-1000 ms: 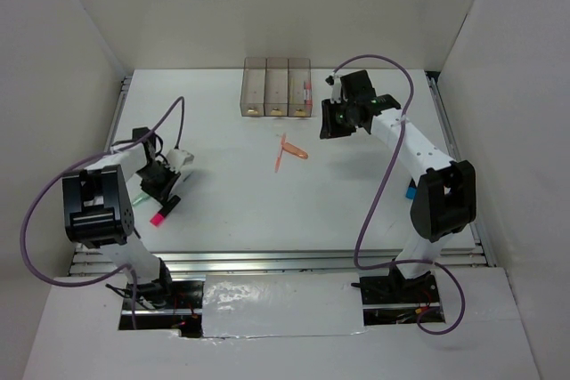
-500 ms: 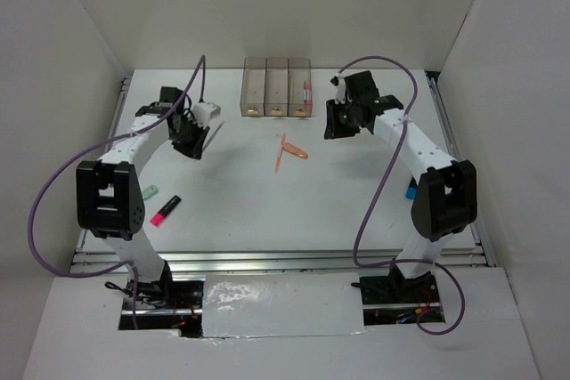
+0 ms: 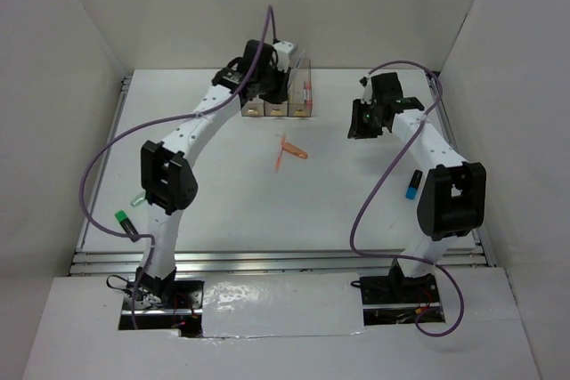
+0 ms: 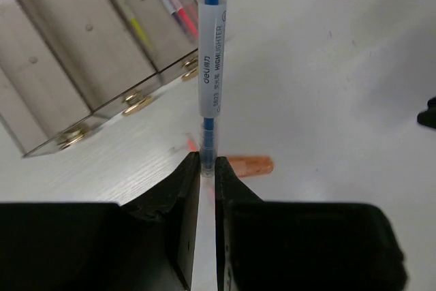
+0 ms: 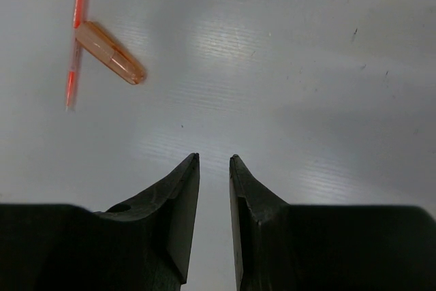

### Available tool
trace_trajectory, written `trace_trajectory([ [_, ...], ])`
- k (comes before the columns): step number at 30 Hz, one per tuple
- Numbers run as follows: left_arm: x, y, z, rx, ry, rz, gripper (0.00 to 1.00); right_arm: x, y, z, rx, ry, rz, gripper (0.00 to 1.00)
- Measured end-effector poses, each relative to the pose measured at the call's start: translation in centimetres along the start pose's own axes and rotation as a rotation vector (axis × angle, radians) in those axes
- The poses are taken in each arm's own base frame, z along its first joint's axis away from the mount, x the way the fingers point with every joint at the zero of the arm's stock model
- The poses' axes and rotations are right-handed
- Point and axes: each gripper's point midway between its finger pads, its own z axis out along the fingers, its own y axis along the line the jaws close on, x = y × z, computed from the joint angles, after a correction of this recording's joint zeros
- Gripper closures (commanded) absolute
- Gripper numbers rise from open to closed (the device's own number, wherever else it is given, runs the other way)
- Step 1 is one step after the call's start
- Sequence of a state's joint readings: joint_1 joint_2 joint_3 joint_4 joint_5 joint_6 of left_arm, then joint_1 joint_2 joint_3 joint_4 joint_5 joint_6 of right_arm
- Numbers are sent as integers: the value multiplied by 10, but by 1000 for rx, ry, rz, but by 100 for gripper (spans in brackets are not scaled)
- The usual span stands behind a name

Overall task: Sort the stationery into containers
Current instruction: Place the stationery into the container

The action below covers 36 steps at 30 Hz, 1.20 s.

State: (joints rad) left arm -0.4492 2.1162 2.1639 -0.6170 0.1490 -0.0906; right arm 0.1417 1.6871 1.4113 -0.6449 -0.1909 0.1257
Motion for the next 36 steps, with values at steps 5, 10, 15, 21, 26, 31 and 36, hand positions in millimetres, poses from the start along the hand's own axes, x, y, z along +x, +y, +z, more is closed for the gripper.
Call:
trace_trajectory([
  [5, -5, -27, 46, -16, -75, -89, 100, 2, -6, 0, 8, 4, 11, 69],
  [10, -17, -11, 80, -56, -200, -176, 100, 2, -8, -1, 12, 2, 17, 69],
  [15, -31, 7, 115, -80, -314, -197, 100, 1, -10, -1, 14, 1, 24, 69],
  [21, -19, 18, 154, -95, -345, -198, 100, 1, -10, -1, 12, 1, 28, 69],
  [26, -2, 23, 173, -112, -328, -201, 100, 1, -10, -1, 10, 1, 32, 69],
  [31, 0, 26, 175, -124, -327, -200, 91, 1, -12, -2, 11, 0, 36, 69],
  [36, -1, 27, 174, -127, -332, -199, 83, 1, -12, -1, 7, 2, 40, 64],
])
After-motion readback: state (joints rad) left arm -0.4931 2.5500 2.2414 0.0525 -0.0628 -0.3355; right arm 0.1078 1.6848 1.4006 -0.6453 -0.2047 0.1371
